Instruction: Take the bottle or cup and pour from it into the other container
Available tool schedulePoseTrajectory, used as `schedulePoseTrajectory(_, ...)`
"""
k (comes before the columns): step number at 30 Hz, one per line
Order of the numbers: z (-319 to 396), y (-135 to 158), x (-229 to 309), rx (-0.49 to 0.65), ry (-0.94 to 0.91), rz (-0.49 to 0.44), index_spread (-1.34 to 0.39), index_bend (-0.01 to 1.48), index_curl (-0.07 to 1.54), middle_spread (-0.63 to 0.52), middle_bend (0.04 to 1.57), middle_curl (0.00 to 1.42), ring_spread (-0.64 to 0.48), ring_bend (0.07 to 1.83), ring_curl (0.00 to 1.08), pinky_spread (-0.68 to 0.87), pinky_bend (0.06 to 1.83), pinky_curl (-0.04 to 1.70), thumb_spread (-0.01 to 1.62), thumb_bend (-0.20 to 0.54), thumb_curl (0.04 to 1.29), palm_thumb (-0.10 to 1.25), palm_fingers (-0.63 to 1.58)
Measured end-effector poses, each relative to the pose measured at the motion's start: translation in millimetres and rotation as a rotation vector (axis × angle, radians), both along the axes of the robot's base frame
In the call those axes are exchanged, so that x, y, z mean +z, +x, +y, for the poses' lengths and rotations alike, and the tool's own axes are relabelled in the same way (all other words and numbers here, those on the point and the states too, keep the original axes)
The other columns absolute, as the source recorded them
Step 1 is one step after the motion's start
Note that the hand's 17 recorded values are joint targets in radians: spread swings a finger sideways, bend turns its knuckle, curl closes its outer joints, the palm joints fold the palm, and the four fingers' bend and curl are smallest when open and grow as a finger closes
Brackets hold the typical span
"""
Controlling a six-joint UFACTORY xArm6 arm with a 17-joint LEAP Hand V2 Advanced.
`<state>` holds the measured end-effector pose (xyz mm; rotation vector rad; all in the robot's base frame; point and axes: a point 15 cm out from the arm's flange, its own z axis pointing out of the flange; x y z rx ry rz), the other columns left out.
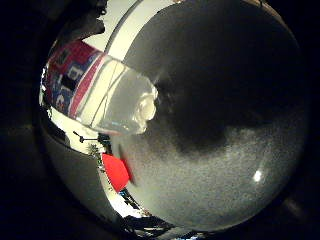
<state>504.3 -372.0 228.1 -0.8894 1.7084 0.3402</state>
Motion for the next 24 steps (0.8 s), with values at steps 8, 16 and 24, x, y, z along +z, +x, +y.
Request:
schedulePoseTrajectory(8, 5.8, 0.6, 9.0, 0.019, 0.001, -0.012, -0.22, 1.11, 0.78, -0.15, 1.26, 0.76, -0.2, 1.38, 0.62, -0.19, 1.53, 0.47, 0.79, -0.022, 0.59, 0.91, 1.12)
schedulePoseTrajectory(16, 23.9, -3.2, 31.5, 0.101, -0.068, -0.024, -0.21, 1.16, 0.79, -0.16, 1.27, 0.82, -0.21, 1.4, 0.68, -0.17, 1.55, 0.57, 0.78, -0.023, 0.62, 0.94, 1.08)
schedulePoseTrajectory(24, 61.4, -14.1, 59.1, 0.296, -0.315, 0.048, -0.22, 1.15, 0.8, -0.19, 1.22, 0.89, -0.23, 1.39, 0.73, -0.18, 1.54, 0.65, 0.78, -0.026, 0.64, 0.94, 1.04)
